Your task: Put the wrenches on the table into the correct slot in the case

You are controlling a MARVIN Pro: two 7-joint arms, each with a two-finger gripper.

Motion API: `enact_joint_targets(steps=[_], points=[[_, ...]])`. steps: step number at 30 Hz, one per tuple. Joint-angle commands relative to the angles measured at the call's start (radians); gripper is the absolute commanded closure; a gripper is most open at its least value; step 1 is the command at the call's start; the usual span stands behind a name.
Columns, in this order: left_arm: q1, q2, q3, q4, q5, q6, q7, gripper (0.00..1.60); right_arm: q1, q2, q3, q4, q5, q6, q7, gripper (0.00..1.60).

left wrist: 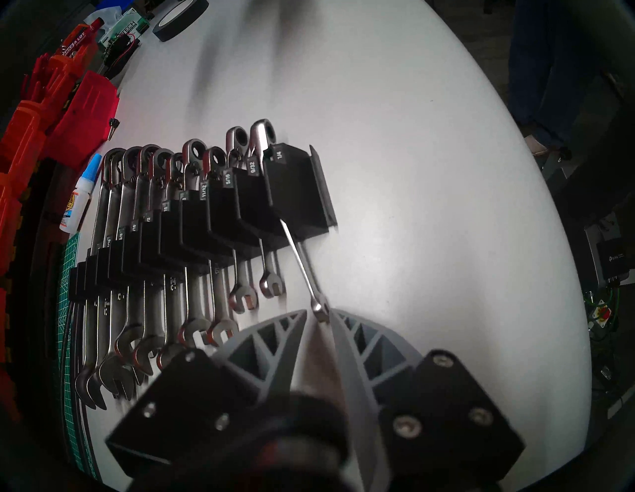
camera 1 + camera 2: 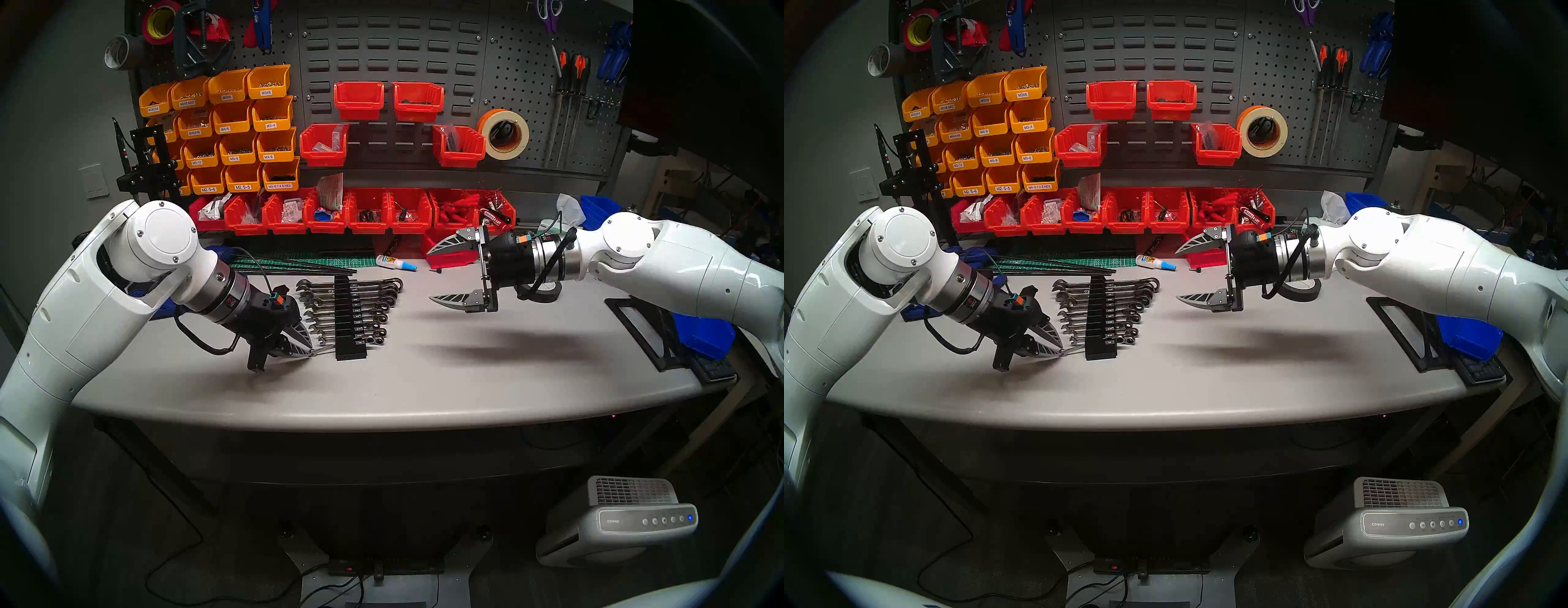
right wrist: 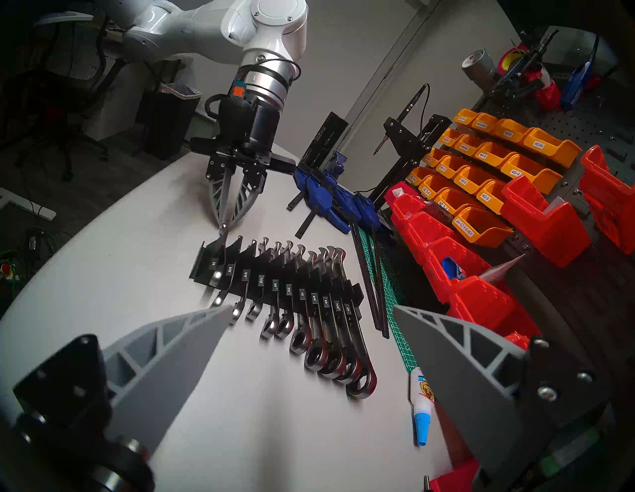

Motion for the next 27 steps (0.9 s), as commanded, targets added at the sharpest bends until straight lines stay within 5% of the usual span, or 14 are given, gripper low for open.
enact_joint_targets(steps=[1, 13, 17, 27], points=[[-0.009, 0.007, -0.017, -0.006, -0.003, -0.001, 0.006, 0.97, 0.030, 0.006, 0.026, -0.004, 0.009, -0.003, -0.008, 0.00], [-0.012, 0.005, -0.020, -0.012, -0.011, 0.000, 0.014, 1.00, 0.029, 0.011, 0.024, -0.008, 0.007, -0.003, -0.011, 0.00], [-0.017, -0.002, -0.022, -0.014, -0.015, 0.007, 0.019, 1.19, 0.028, 0.009, 0.023, -0.005, 0.008, -0.004, -0.011, 0.00], [-0.032, -0.012, -0.014, -0.017, -0.013, 0.008, 0.012, 1.17, 0.026, 0.012, 0.022, -0.005, 0.007, -0.004, -0.016, 0.00]])
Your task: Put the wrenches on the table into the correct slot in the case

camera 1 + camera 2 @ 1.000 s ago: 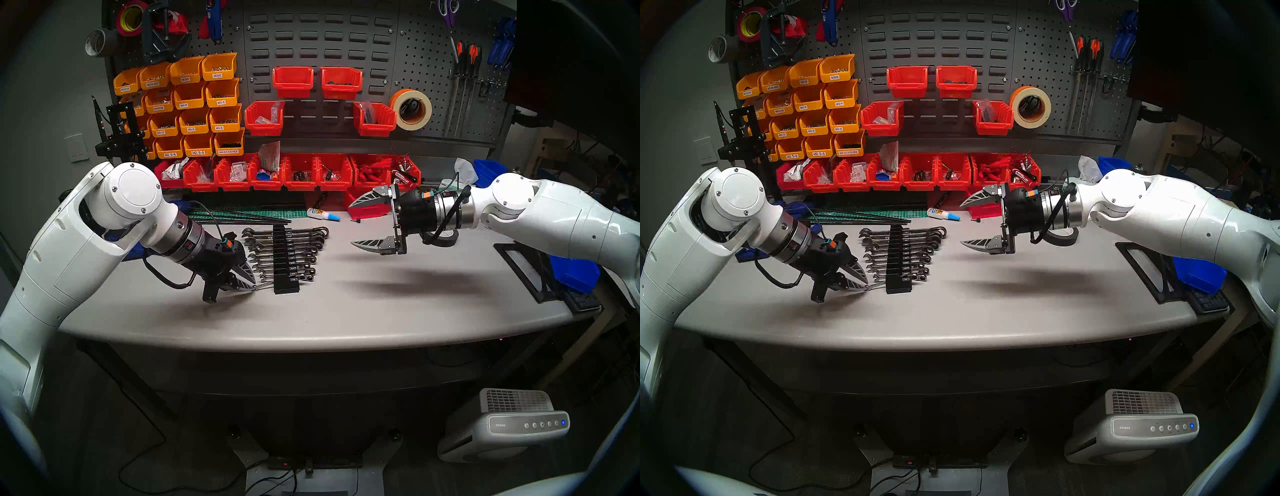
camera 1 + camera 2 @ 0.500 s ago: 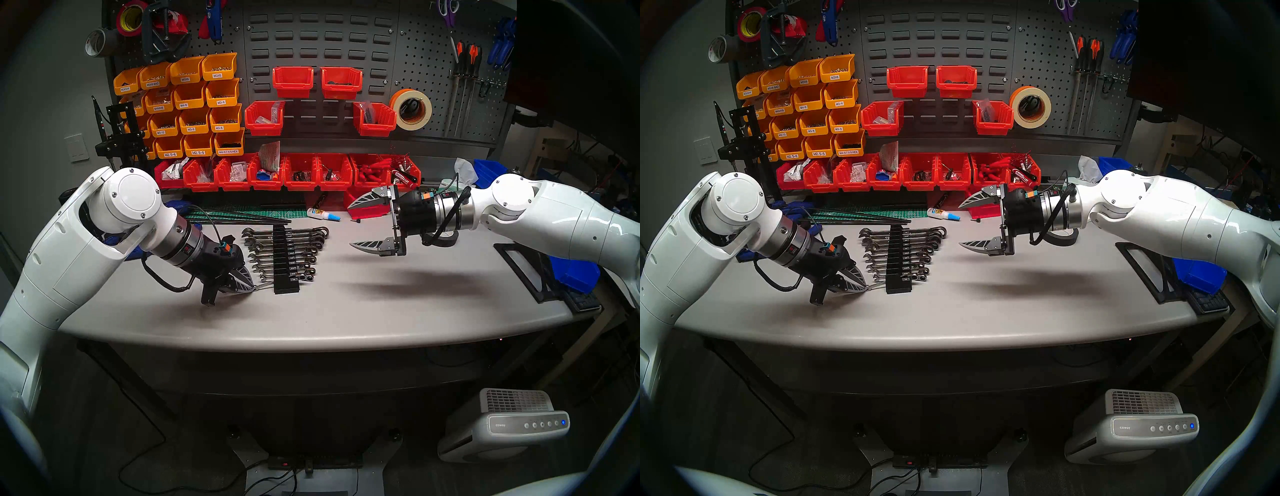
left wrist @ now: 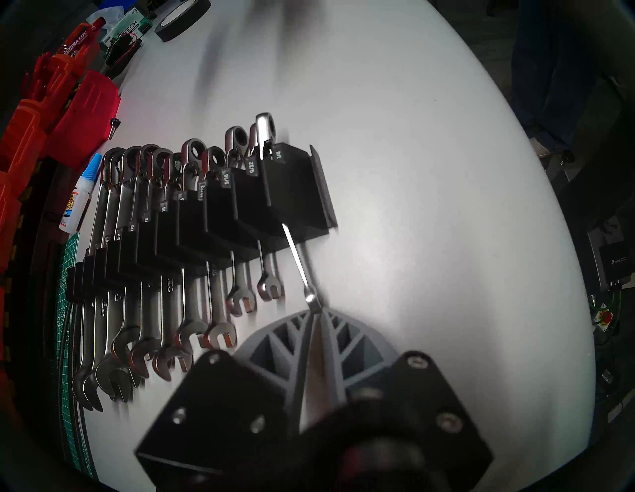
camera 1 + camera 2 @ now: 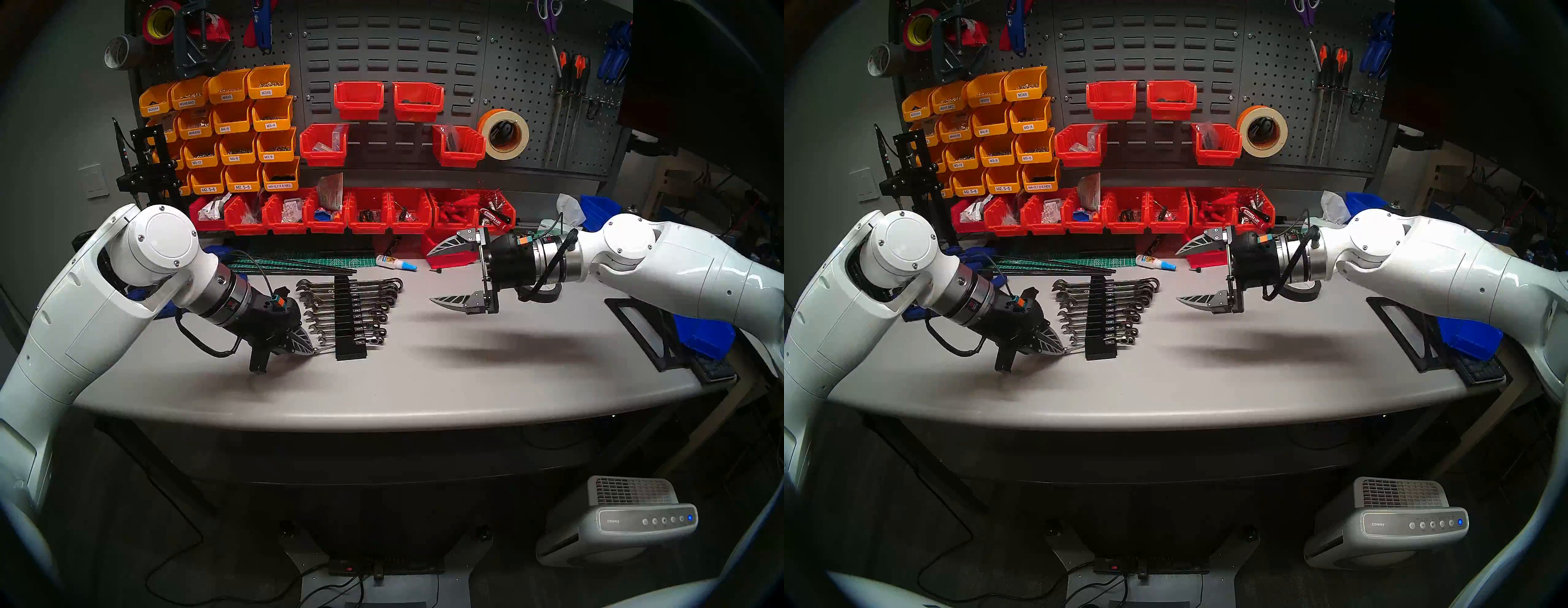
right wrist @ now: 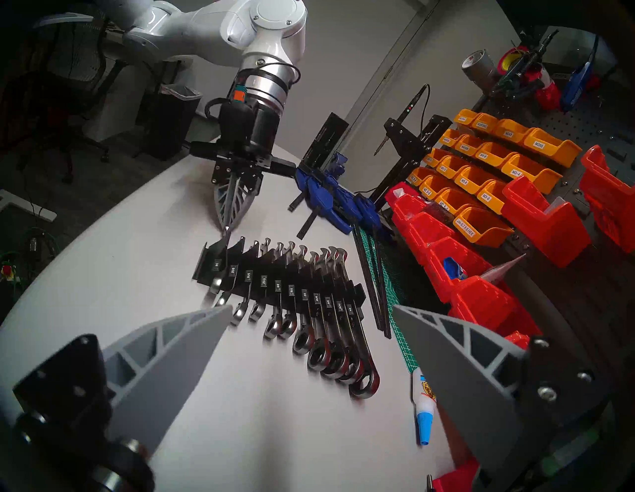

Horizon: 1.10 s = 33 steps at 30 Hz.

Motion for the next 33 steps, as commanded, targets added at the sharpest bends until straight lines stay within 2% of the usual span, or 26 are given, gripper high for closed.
enact_joint_targets(steps=[1, 19, 22, 23, 28, 30, 32, 33], points=[[-0.040, -0.007, -0.014, -0.011, -0.003, -0.001, -0.007, 1.17, 0.026, 0.004, 0.024, -0.002, 0.008, -0.005, -0.014, 0.00], [-0.070, -0.028, 0.001, -0.023, 0.012, -0.010, -0.029, 1.15, 0.030, 0.018, 0.022, -0.016, 0.007, -0.002, -0.019, 0.00], [-0.068, -0.027, -0.004, -0.027, 0.012, -0.009, -0.029, 1.27, 0.031, 0.020, 0.022, -0.018, 0.005, -0.001, -0.021, 0.00], [-0.067, -0.027, -0.005, -0.027, 0.012, -0.009, -0.030, 1.37, 0.031, 0.020, 0.022, -0.018, 0.005, -0.001, -0.021, 0.00], [-0.052, -0.020, -0.012, -0.027, 0.014, -0.018, -0.025, 1.41, 0.032, 0.021, 0.021, -0.020, 0.006, 0.004, -0.018, 0.00], [-0.048, -0.020, -0.014, -0.026, 0.012, -0.019, -0.023, 1.50, 0.034, 0.020, 0.019, -0.021, 0.004, 0.008, -0.016, 0.00], [-0.046, -0.021, -0.015, -0.025, 0.009, -0.020, -0.022, 1.49, 0.034, 0.020, 0.020, -0.021, 0.004, 0.008, -0.016, 0.00], [-0.046, -0.022, -0.017, -0.028, 0.006, -0.017, -0.021, 1.27, 0.036, 0.020, 0.019, -0.023, 0.002, 0.009, -0.017, 0.00]])
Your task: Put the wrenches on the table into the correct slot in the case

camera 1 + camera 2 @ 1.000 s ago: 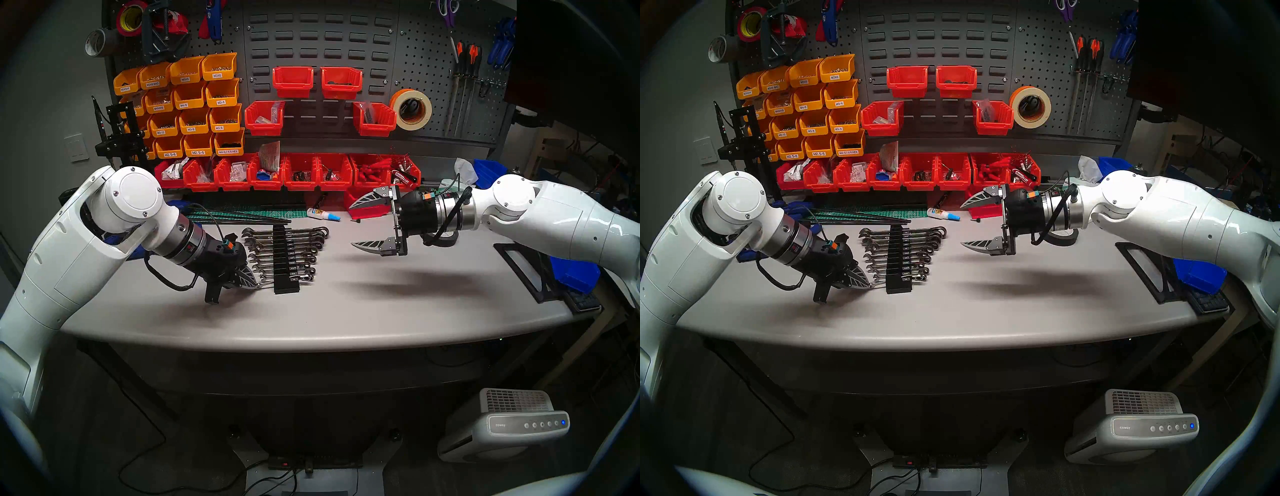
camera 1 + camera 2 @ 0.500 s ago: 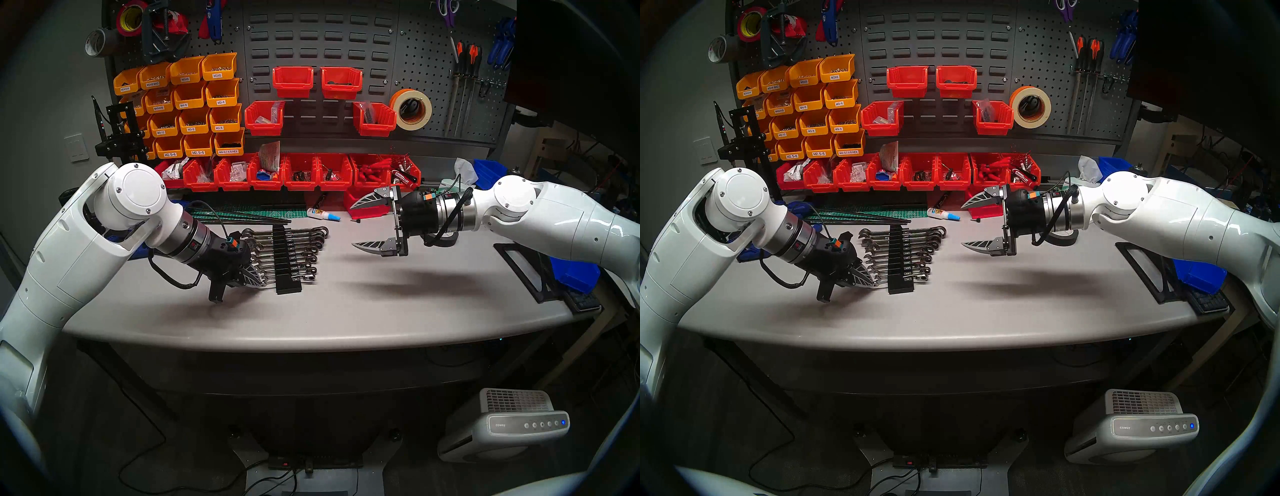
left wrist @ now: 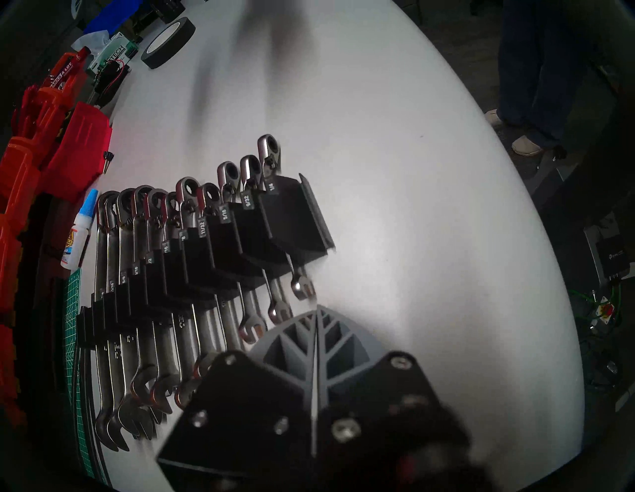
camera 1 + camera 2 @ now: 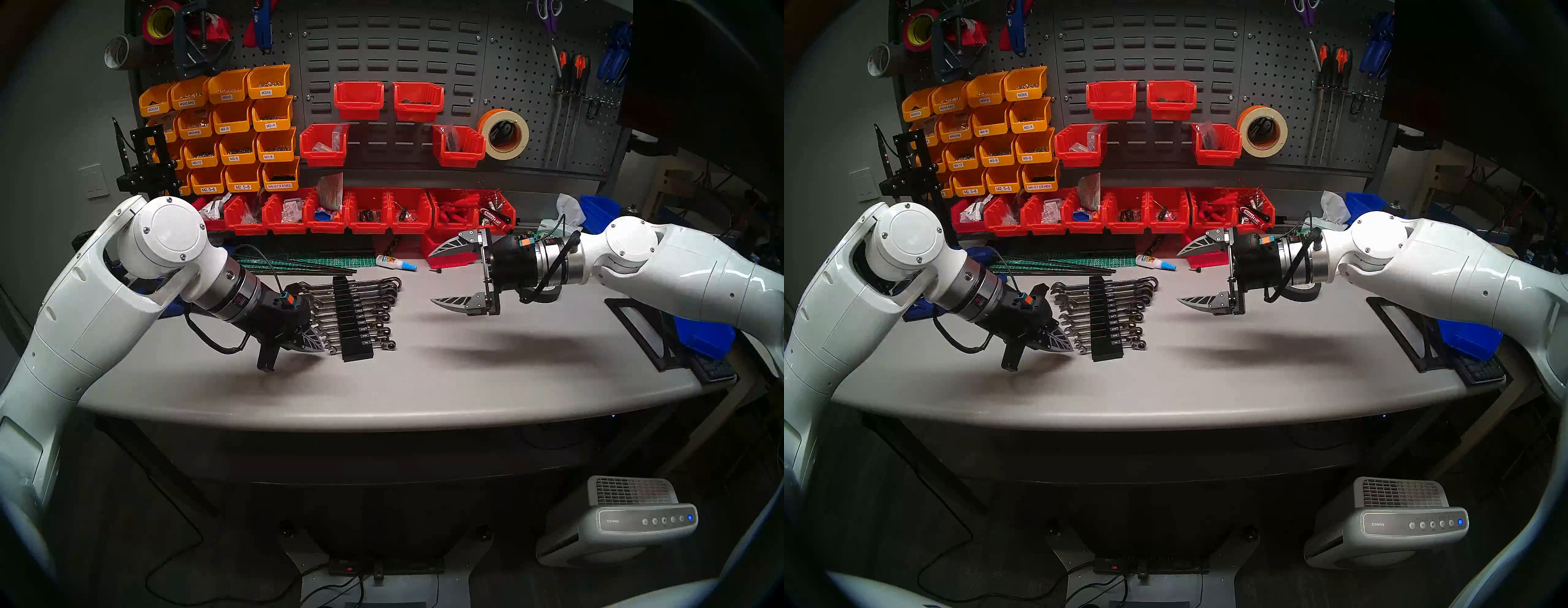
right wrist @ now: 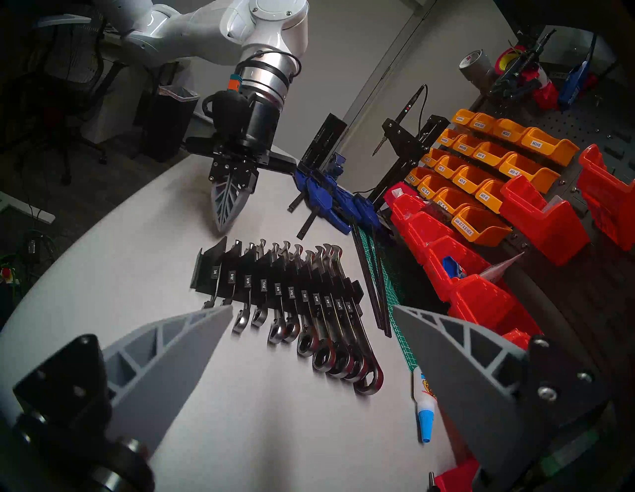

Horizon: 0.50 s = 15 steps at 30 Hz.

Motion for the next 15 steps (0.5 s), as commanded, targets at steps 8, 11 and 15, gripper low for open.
enact_joint_targets(steps=[8, 11, 15], points=[[-0.027, 0.005, -0.043, -0.010, -0.023, -0.003, 0.016, 1.11, 0.040, -0.002, 0.026, -0.005, 0.000, 0.011, -0.006, 0.00], [-0.032, 0.004, -0.079, -0.019, -0.061, -0.010, 0.019, 0.86, 0.041, -0.005, 0.027, -0.007, 0.000, 0.013, -0.006, 0.00], [-0.046, -0.007, -0.128, -0.036, -0.095, -0.022, 0.044, 0.83, 0.039, -0.009, 0.026, -0.009, 0.000, 0.019, -0.007, 0.00]])
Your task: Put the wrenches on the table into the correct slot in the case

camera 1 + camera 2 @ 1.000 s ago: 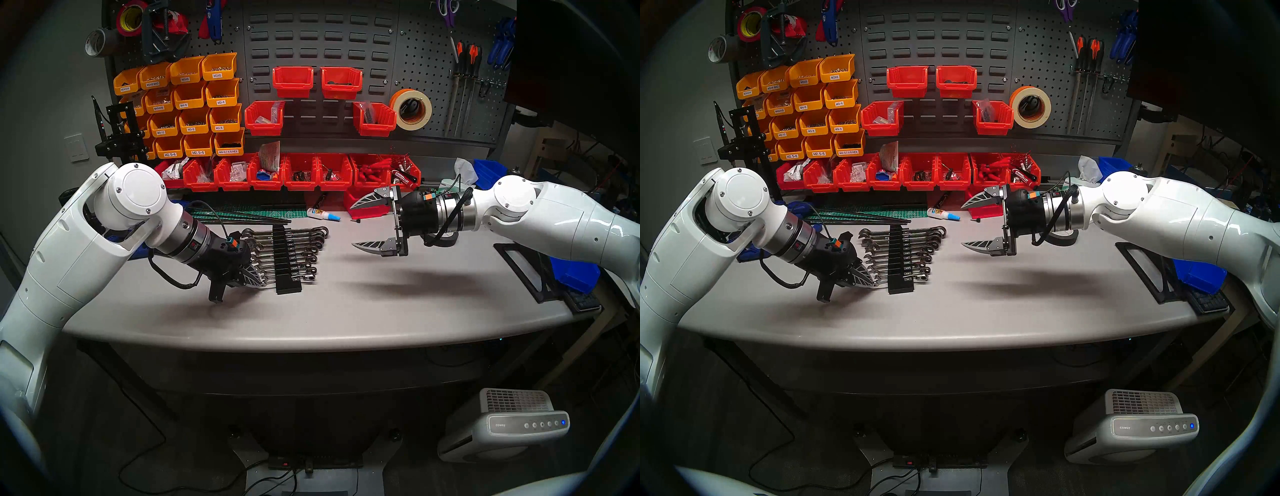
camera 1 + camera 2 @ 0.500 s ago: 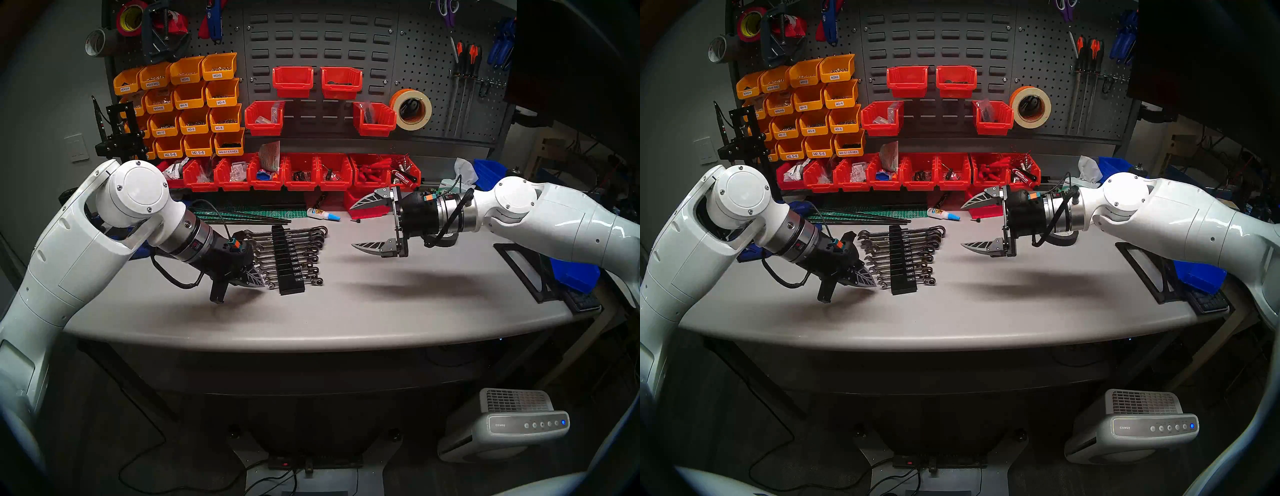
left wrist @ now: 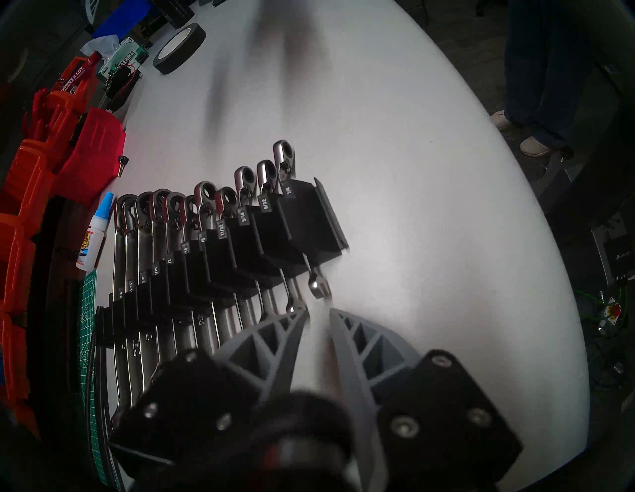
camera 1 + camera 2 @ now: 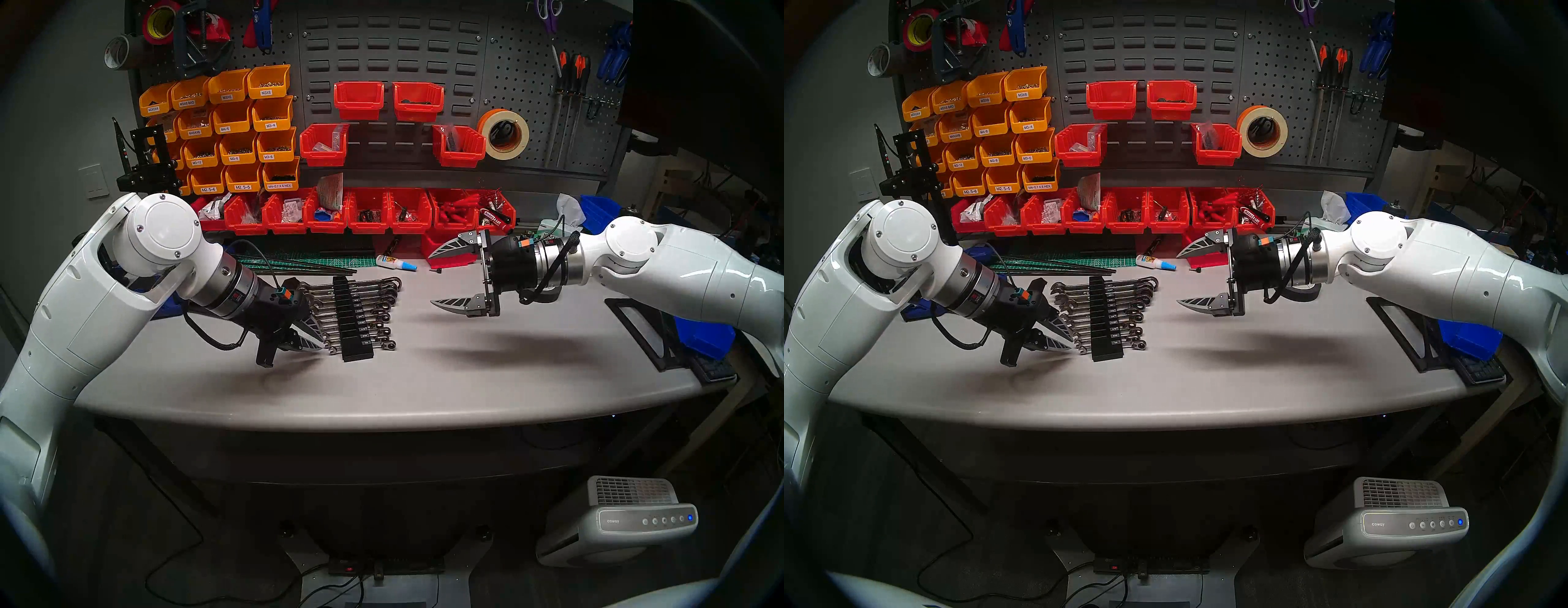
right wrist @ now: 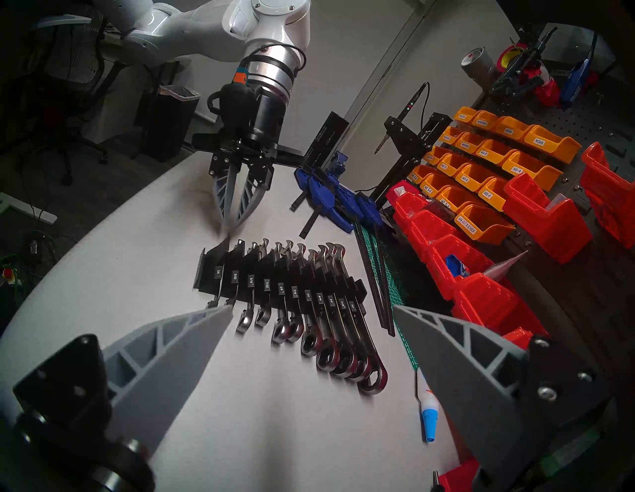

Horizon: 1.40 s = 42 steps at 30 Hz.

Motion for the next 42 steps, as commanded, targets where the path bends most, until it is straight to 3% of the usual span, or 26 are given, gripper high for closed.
enact_joint_targets(steps=[1, 13, 22, 29, 31, 32, 33, 42], points=[[-0.053, -0.018, -0.098, -0.026, -0.067, -0.001, 0.026, 0.82, 0.036, -0.010, 0.027, -0.001, 0.003, 0.005, -0.007, 0.00], [-0.058, -0.083, -0.242, -0.016, -0.091, -0.024, 0.204, 0.86, 0.029, -0.038, 0.035, 0.013, 0.007, 0.018, -0.050, 0.00], [0.029, -0.133, -0.367, -0.039, -0.123, -0.049, 0.353, 0.84, 0.010, -0.077, 0.047, 0.044, 0.029, 0.012, -0.121, 0.00], [0.111, -0.148, -0.440, -0.060, -0.146, -0.093, 0.400, 0.82, -0.006, -0.109, 0.054, 0.059, 0.046, 0.002, -0.175, 0.00], [0.132, -0.147, -0.455, -0.064, -0.143, -0.114, 0.408, 0.72, -0.009, -0.117, 0.055, 0.061, 0.046, -0.002, -0.186, 0.00], [0.140, -0.151, -0.464, -0.064, -0.146, -0.116, 0.411, 0.40, -0.009, -0.120, 0.054, 0.061, 0.046, -0.002, -0.189, 0.00], [0.143, -0.152, -0.467, -0.065, -0.146, -0.119, 0.413, 0.18, -0.009, -0.120, 0.054, 0.061, 0.046, -0.002, -0.191, 0.00], [0.162, -0.164, -0.483, -0.072, -0.145, -0.135, 0.423, 0.18, -0.008, -0.122, 0.050, 0.063, 0.044, -0.007, -0.202, 0.00]])
